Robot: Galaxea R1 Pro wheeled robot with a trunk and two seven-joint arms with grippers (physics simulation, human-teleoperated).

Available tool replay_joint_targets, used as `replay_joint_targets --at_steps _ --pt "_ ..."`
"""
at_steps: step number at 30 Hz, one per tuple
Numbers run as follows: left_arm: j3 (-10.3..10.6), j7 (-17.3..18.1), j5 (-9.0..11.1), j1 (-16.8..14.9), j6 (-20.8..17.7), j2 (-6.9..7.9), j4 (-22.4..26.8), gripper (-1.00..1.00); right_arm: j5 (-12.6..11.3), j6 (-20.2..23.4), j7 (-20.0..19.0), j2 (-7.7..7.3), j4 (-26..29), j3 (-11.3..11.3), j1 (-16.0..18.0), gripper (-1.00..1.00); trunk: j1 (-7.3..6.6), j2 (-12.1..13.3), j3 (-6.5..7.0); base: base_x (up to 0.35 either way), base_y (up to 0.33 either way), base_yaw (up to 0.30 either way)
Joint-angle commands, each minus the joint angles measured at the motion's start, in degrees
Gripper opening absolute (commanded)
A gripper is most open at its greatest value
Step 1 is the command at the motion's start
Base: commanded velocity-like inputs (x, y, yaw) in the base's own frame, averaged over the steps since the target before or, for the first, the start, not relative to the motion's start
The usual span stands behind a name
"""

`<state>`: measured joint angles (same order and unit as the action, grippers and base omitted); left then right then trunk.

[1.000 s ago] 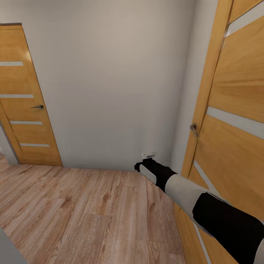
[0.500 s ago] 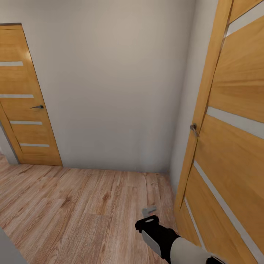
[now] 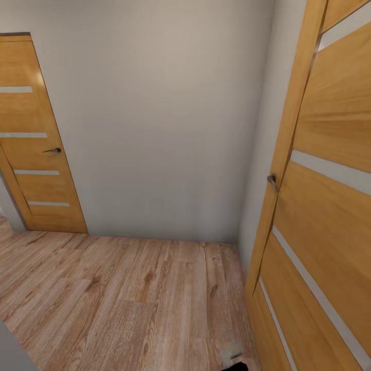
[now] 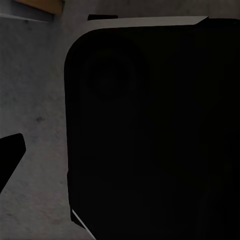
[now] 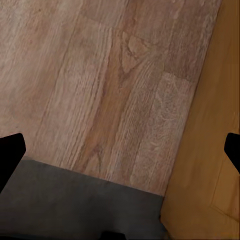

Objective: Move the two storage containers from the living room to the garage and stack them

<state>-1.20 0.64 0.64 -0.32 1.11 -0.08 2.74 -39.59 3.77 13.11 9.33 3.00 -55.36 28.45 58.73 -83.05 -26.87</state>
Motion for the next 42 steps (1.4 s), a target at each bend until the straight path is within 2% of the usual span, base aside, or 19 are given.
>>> replay_joint_targets --at_steps 1,4,6,11,15,18,21,29,31,33,36,42 --pt "-0.11 0.07 0.07 -0.03 0.12 0.00 -0.03 1.00 -0.23 -0.25 -0.11 -0.02 -0.68 -0.54 -0.22 1.00 0.00 -0.03 -0.05 0.000 0.000 0.000" --pt "-0.11 0.07 0.07 -0.03 0.12 0.00 -0.02 1.00 -0.22 -2.71 -2.25 -0.22 -3.39 -0.54 -1.42 1.00 0.00 -0.03 -0.05 0.000 0.000 0.000" --pt "-0.11 0.07 0.07 -0.03 0.12 0.00 -0.02 1.00 -0.22 -3.57 -3.23 -0.96 -4.07 -0.54 -2.51 1.00 0.00 -0.03 -0.05 0.000 0.000 0.000" --pt "-0.12 0.07 0.07 -0.03 0.12 0.00 -0.01 1.00 -0.22 -4.67 -4.34 -3.70 -4.67 -0.54 -5.42 1.00 0.00 -0.03 -0.05 0.000 0.000 0.000" --pt "-0.12 0.07 0.07 -0.03 0.12 0.00 -0.03 1.00 -0.16 -6.34 -4.51 -5.21 -4.75 -0.54 -7.89 1.00 0.00 -0.03 -0.05 0.000 0.000 0.000" --pt "-0.12 0.07 0.07 -0.03 0.12 0.00 -0.02 1.00 -0.11 -8.16 -4.62 -6.62 -4.77 -0.54 -11.23 1.00 0.00 -0.03 -0.05 0.000 0.000 0.000" --pt "-0.12 0.07 0.07 -0.03 0.12 0.00 -0.01 1.00 -0.05 -8.52 -4.86 -6.97 -4.78 -0.54 -13.32 1.00 0.00 -0.03 -0.05 0.000 0.000 0.000" --pt "-0.12 0.07 0.07 -0.03 0.12 0.00 -0.01 1.00 -0.34 -8.70 -5.93 -7.86 -4.85 -0.48 -15.69 1.00 0.00 -0.03 -0.05 0.000 0.000 0.000" --pt "-0.12 0.07 0.07 -0.03 0.12 -0.02 -0.01 1.00 -0.29 -10.26 -6.22 -7.96 -4.85 -0.47 -18.16 1.00 0.00 -0.03 -0.05 0.000 0.000 0.000" --pt "-0.12 0.07 0.07 -0.03 0.12 -0.05 -0.01 1.00 -0.28 -10.76 -6.24 -8.28 -4.85 -0.46 -19.11 1.00 0.00 -0.03 -0.05 0.000 0.000 0.000" --pt "-0.12 0.07 0.07 -0.03 0.12 -0.09 -0.01 1.00 -0.28 -12.78 -7.50 -9.39 -4.85 -0.53 -22.17 1.00 0.00 -0.03 -0.05 0.000 0.000 0.000" --pt "-0.04 0.07 0.07 -0.03 0.12 -0.01 -0.01 1.00 -0.52 -12.86 -8.47 -9.57 -4.84 -0.46 -22.53 1.00 0.00 -0.03 -0.05 0.000 0.000 0.000"
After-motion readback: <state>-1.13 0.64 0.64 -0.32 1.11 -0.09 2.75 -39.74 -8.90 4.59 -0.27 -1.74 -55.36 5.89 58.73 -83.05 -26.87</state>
